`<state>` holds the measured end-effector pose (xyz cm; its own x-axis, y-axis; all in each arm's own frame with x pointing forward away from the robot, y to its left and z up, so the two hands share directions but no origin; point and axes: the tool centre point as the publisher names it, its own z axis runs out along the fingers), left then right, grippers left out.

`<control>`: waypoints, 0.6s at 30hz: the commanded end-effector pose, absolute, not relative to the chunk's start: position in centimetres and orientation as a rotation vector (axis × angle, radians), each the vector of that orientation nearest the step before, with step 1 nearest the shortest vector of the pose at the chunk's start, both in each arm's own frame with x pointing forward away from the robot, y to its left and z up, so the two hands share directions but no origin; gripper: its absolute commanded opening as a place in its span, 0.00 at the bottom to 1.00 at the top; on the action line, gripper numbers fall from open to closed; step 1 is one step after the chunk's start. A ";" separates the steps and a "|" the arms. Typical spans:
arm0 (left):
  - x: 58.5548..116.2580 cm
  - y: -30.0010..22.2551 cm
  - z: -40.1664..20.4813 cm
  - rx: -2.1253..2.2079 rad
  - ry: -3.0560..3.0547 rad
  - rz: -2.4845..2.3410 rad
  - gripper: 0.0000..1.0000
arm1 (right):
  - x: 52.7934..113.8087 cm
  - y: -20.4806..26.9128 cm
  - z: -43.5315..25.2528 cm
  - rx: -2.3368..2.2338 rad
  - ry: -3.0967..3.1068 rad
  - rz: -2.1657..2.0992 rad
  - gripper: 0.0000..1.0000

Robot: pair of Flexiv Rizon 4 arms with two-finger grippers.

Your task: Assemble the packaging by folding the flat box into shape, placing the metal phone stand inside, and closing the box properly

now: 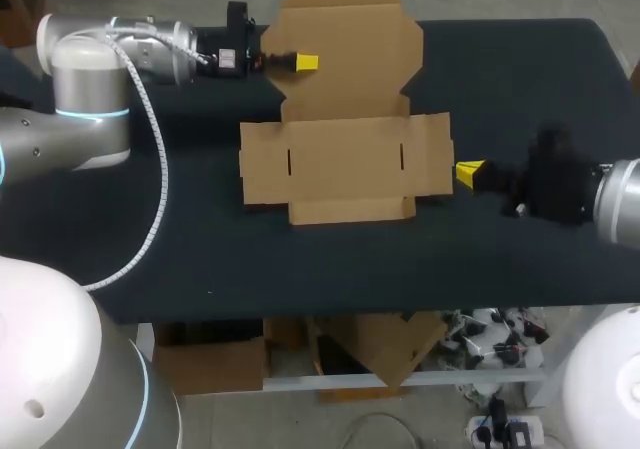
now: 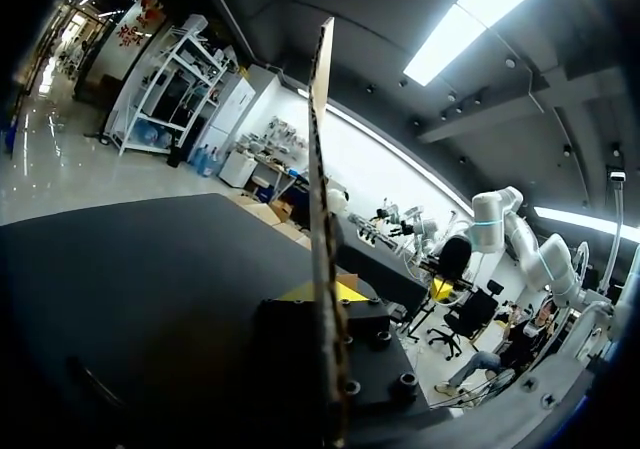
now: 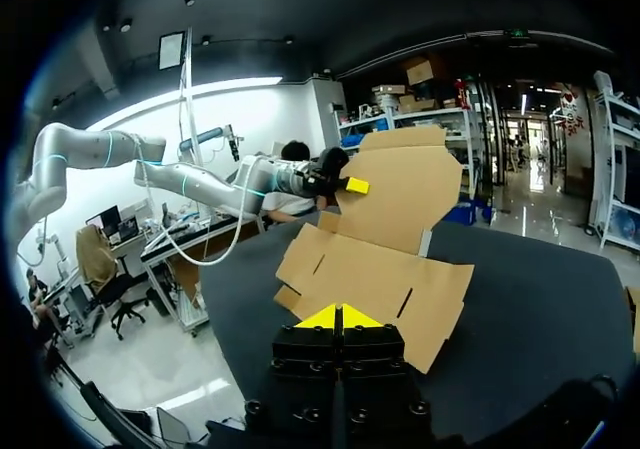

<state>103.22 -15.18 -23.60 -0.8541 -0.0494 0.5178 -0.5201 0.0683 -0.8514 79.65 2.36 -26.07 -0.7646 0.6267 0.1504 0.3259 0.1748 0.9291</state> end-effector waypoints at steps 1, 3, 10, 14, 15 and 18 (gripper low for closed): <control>103.3 -15.1 -23.6 0.565 -2.000 1.840 0.00 | 77.1 1.6 -27.0 0.895 2.120 1.633 0.00; 103.3 -15.1 -23.6 0.565 -2.000 1.840 0.00 | 76.4 1.4 -27.3 0.882 2.114 1.623 0.00; 103.3 -15.1 -23.6 0.565 -2.000 1.840 0.00 | 75.5 0.8 -27.4 0.830 2.100 1.618 0.00; 103.3 -15.1 -23.6 0.565 -2.000 1.840 0.00 | 75.3 0.8 -27.5 0.807 2.107 1.596 0.00; 103.3 -15.1 -23.6 0.565 -2.000 1.840 0.00 | 75.3 0.8 -27.5 0.806 2.109 1.590 0.00; 103.2 -15.2 -23.6 0.560 -2.004 1.843 0.00 | 75.2 0.9 -27.8 0.805 2.115 1.584 0.00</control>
<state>103.20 -15.19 -23.60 -0.8550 -0.0489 0.5163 -0.5185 0.0690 -0.8523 75.45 0.85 -27.65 -0.7669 0.6404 0.0410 0.2218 0.2045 0.9534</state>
